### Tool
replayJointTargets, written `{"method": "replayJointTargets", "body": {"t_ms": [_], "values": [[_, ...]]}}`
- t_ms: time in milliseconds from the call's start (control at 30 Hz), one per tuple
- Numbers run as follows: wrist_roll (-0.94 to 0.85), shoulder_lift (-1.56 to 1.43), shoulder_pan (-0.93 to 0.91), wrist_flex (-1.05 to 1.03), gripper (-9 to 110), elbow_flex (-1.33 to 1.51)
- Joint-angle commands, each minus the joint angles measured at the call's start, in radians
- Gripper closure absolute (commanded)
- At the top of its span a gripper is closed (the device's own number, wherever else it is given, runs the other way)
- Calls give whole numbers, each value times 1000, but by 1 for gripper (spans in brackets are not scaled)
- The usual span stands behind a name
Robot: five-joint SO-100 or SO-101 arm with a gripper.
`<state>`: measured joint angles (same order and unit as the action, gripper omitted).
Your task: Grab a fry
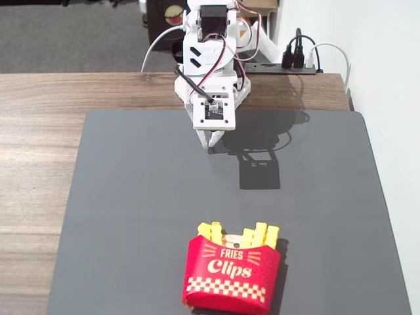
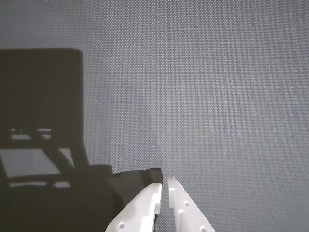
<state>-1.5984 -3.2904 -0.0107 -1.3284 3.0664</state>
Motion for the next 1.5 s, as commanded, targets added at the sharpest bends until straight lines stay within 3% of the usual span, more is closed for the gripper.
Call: {"method": "replayJointTargets", "body": {"t_ms": [0, 833, 1233, 1467], "values": [[-6, -3, 51, -21, 101, -3], [23, 123, 92, 18, 101, -66], [250, 577, 229, 66, 100, -417], [324, 870, 229, 186, 87, -580]]}}
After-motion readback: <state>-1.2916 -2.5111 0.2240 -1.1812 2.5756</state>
